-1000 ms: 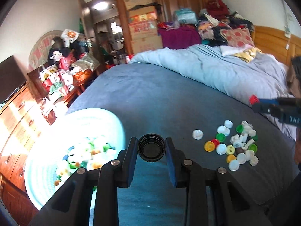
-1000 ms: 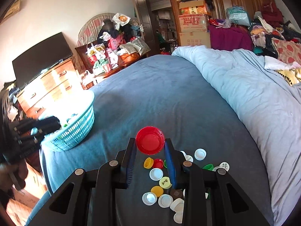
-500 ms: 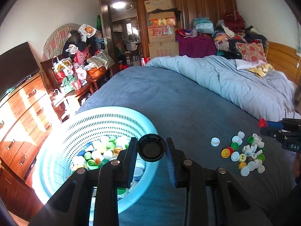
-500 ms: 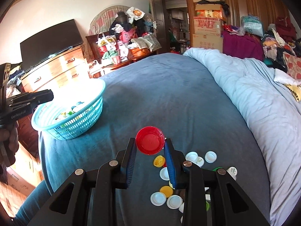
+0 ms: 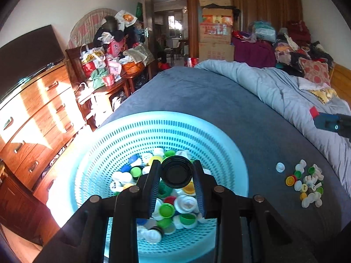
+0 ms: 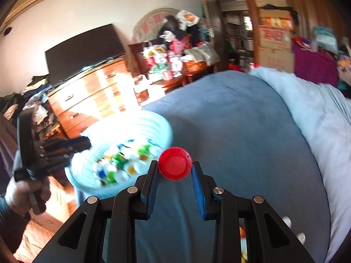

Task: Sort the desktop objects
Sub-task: 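Carry the black and red caps over to the light-blue basket, then open both tools above the basket to drop the caps in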

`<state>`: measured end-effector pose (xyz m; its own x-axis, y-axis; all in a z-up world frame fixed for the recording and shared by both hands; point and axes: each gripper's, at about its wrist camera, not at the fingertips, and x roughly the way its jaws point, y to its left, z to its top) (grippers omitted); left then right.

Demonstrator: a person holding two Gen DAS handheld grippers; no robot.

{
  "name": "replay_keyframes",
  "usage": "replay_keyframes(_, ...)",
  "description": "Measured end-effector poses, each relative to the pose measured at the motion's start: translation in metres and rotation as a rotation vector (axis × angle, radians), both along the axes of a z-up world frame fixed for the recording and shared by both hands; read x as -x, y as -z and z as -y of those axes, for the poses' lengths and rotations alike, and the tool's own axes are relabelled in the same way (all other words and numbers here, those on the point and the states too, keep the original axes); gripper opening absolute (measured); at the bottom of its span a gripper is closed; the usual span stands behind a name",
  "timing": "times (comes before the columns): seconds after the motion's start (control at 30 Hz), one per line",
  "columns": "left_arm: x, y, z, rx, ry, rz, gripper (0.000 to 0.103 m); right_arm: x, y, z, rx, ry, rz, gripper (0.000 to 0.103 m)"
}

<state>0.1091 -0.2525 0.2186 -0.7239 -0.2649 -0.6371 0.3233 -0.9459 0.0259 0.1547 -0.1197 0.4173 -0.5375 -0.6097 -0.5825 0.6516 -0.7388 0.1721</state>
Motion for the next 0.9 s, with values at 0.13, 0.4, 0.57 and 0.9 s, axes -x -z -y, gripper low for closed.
replay_keyframes(0.13,0.002,0.000,0.034,-0.033,-0.028,0.012,0.030,0.014,-0.018,0.051,-0.001,-0.059,0.011,0.033)
replay_keyframes(0.4,0.006,0.002,0.093,-0.077,-0.082,0.045,0.030,0.026,-0.032,0.154,-0.047,-0.165,0.020,0.033)
replay_keyframes(0.57,0.004,-0.001,0.116,-0.076,-0.104,0.059,0.030,0.033,-0.035,0.196,-0.060,-0.187,0.041,0.033)
replay_keyframes(0.9,0.011,0.006,0.127,-0.085,-0.103,0.087,0.030,0.049,-0.039,0.219,-0.082,-0.188,0.060,0.033)
